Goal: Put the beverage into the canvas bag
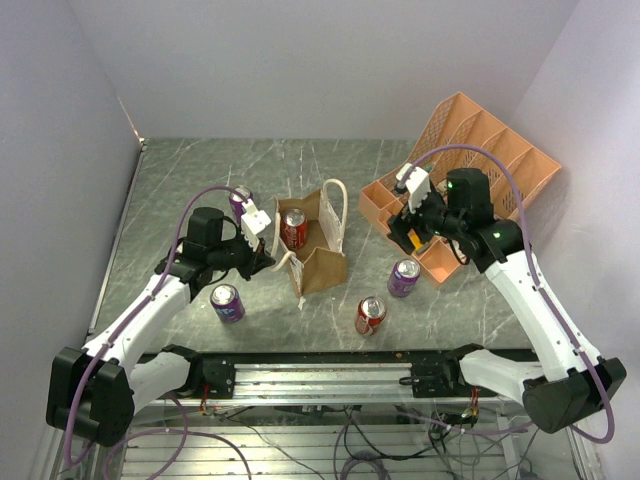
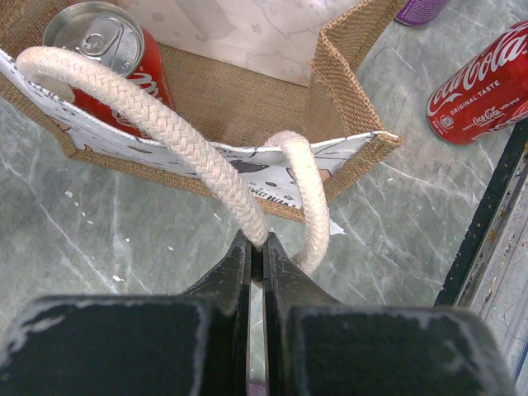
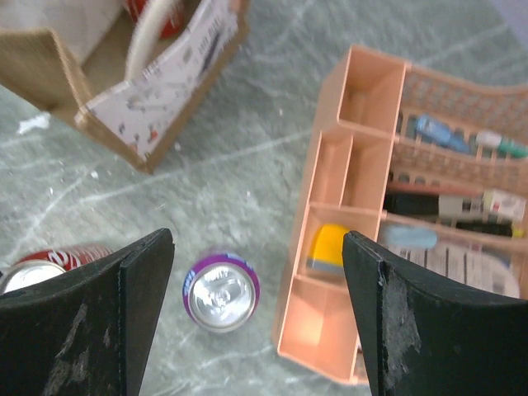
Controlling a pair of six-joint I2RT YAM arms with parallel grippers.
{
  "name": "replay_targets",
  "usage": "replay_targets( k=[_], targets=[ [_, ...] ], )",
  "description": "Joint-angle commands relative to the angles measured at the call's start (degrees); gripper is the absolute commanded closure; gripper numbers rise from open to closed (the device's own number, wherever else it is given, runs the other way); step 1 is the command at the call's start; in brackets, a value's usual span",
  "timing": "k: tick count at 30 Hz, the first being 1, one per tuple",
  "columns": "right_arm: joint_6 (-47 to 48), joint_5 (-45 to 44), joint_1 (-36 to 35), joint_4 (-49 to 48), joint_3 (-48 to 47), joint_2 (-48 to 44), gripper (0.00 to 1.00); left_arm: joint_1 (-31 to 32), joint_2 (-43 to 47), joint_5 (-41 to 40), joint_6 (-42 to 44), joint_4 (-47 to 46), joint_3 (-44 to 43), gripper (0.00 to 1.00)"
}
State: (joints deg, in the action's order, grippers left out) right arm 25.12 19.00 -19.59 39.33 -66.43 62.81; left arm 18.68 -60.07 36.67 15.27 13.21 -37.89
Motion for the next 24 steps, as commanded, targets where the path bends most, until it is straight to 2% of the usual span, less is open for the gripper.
replay_targets(
  k=[1, 12, 24],
  targets=[
    [-0.1, -0.8, 3.2, 5.0, 3.1, -0.9, 0.16, -0.2, -0.2, 2.9, 1.6, 0.8, -1.6, 0.93],
    [3.1, -2.1, 3.9, 13.1, 3.9, 4.4, 0.13, -0.2, -0.6, 3.5, 0.0, 0.3, -2.1, 0.93],
    [6.2, -3.3, 4.0, 11.0, 8.8, 7.8, 0.14, -0.2, 0.2, 2.5, 1.7, 0.1, -1.4, 0.93]
  ],
)
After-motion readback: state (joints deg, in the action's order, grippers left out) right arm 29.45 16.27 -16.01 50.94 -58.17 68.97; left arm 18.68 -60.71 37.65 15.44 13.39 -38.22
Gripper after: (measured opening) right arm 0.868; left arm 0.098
